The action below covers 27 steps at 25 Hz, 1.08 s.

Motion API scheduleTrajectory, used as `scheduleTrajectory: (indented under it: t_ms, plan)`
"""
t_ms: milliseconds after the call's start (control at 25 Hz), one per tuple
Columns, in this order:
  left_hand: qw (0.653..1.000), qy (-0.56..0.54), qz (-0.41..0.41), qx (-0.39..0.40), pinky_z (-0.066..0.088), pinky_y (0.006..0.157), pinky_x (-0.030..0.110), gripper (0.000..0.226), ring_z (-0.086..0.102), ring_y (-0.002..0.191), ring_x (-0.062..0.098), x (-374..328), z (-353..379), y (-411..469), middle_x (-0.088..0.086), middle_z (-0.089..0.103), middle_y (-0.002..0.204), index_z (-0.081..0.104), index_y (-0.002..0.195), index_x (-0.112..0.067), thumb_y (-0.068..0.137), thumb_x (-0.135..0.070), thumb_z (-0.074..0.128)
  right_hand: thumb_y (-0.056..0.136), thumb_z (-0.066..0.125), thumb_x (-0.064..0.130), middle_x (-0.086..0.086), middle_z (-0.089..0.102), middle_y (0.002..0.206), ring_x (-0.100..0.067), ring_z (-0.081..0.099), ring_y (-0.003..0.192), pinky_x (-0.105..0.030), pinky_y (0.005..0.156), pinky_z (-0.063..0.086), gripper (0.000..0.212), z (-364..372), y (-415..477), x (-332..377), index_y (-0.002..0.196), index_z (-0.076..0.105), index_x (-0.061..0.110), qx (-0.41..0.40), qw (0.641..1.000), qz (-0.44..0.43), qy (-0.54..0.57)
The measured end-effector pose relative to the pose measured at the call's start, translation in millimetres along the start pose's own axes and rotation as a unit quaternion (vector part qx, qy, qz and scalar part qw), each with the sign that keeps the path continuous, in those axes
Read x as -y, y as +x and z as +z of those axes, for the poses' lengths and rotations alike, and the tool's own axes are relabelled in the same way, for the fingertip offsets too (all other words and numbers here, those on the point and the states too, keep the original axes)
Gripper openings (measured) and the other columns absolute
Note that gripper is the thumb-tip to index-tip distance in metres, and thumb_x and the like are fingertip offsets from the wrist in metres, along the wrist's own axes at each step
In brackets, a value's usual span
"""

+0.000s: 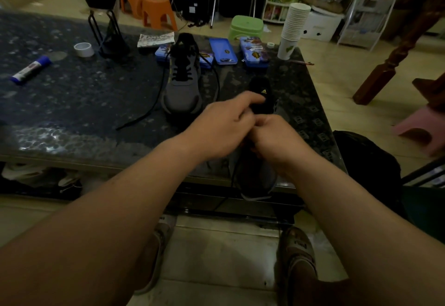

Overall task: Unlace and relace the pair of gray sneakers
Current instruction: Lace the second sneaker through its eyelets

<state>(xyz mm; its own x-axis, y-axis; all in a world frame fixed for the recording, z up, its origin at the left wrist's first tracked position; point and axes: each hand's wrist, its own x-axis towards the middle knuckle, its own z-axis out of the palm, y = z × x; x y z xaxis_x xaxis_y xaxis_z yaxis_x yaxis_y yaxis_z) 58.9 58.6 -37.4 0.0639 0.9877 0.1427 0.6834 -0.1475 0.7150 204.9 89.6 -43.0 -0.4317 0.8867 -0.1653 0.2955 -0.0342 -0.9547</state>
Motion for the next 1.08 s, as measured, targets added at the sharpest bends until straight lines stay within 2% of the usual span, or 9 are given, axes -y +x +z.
scheduleTrajectory:
  t_ms: [80,200,320,440,560,680,840,920,1080]
  plan:
    - [0.997,0.064,-0.030,0.026,0.045,0.097,0.046,0.032,0.063,0.100,0.015,1.5,-0.1,-0.9,-0.007,0.070,0.109,0.060,0.129,-0.033,0.108,-0.045,0.040,0.099,0.062,0.014,-0.001,0.067,0.064,-0.003,0.052,0.047,-0.018,0.045,0.036,0.016,-5.8,4.2,0.0,0.091,0.074,0.008,-0.012,0.999,-0.005,-0.044]
    - [0.996,0.066,-0.062,0.014,0.036,0.075,0.037,0.028,0.051,0.069,0.008,12.2,-9.9,0.1,-0.007,0.058,0.074,0.060,0.090,-0.024,0.105,-0.045,0.051,0.099,0.069,0.026,-0.002,0.069,0.073,-0.005,0.049,0.051,-0.023,0.051,0.038,0.016,-29.7,6.0,0.0,0.098,0.075,0.012,0.008,0.996,0.022,-0.092]
    - [0.995,0.035,-0.090,-0.013,0.037,0.062,0.034,0.031,0.049,0.066,0.014,20.8,-12.6,2.6,-0.001,0.055,0.072,0.052,0.081,-0.017,0.106,-0.035,0.053,0.097,0.070,0.036,-0.003,0.072,0.075,-0.006,0.057,0.061,-0.028,0.064,0.046,0.019,-59.7,-0.7,-0.9,0.094,0.080,0.021,0.053,0.981,0.045,-0.183]
    - [0.986,0.128,-0.108,-0.018,0.044,0.083,0.042,0.020,0.057,0.091,0.023,20.6,-11.4,2.7,0.001,0.062,0.093,0.058,0.093,-0.019,0.105,-0.033,0.049,0.096,0.071,0.041,-0.008,0.074,0.080,-0.014,0.064,0.070,-0.038,0.075,0.055,0.023,-68.8,-6.3,-6.0,0.087,0.079,0.022,0.025,0.969,0.022,-0.247]
    - [0.995,0.092,-0.024,0.002,0.045,0.100,0.043,0.032,0.057,0.115,0.020,-6.0,5.0,0.1,-0.001,0.064,0.122,0.057,0.135,-0.024,0.105,-0.031,0.046,0.098,0.069,0.034,0.004,0.067,0.066,-0.010,0.061,0.059,-0.032,0.062,0.053,0.018,-52.1,-7.4,-5.7,0.088,0.076,0.022,0.020,0.982,-0.022,-0.188]
    - [0.997,-0.049,-0.056,0.037,0.051,0.076,0.038,0.025,0.062,0.085,0.012,-16.0,20.6,-2.6,-0.005,0.066,0.095,0.061,0.122,-0.028,0.108,-0.041,0.044,0.100,0.065,0.025,0.006,0.069,0.072,-0.008,0.062,0.063,-0.028,0.059,0.049,0.013,-42.6,-1.5,-5.3,0.092,0.075,0.023,0.000,0.983,-0.073,-0.171]
    - [0.995,0.043,-0.084,-0.017,0.037,0.059,0.033,0.032,0.050,0.065,0.016,6.9,4.1,0.7,-0.002,0.054,0.070,0.064,0.091,-0.014,0.107,-0.038,0.051,0.103,0.061,0.016,-0.003,0.071,0.083,-0.005,0.055,0.060,-0.019,0.053,0.045,0.013,-62.0,-3.0,-17.0,0.101,0.073,0.016,-0.033,0.995,-0.014,-0.096]
    - [0.995,0.056,-0.080,-0.016,0.041,0.060,0.032,0.022,0.054,0.069,0.016,6.8,5.7,0.9,-0.003,0.059,0.078,0.065,0.099,-0.015,0.106,-0.032,0.054,0.102,0.064,0.014,-0.007,0.074,0.086,-0.003,0.057,0.059,-0.016,0.053,0.046,0.009,-65.6,-2.5,-21.5,0.101,0.073,0.013,-0.059,0.993,-0.013,-0.099]
    - [0.984,-0.146,-0.083,0.058,0.050,0.062,0.027,0.022,0.061,0.067,0.005,-13.3,28.9,9.0,-0.006,0.065,0.085,0.057,0.128,-0.024,0.107,-0.024,0.050,0.096,0.071,0.014,-0.011,0.075,0.085,-0.013,0.067,0.067,-0.030,0.062,0.055,0.002,-53.7,8.4,-16.2,0.096,0.069,0.013,-0.036,0.989,-0.064,-0.129]
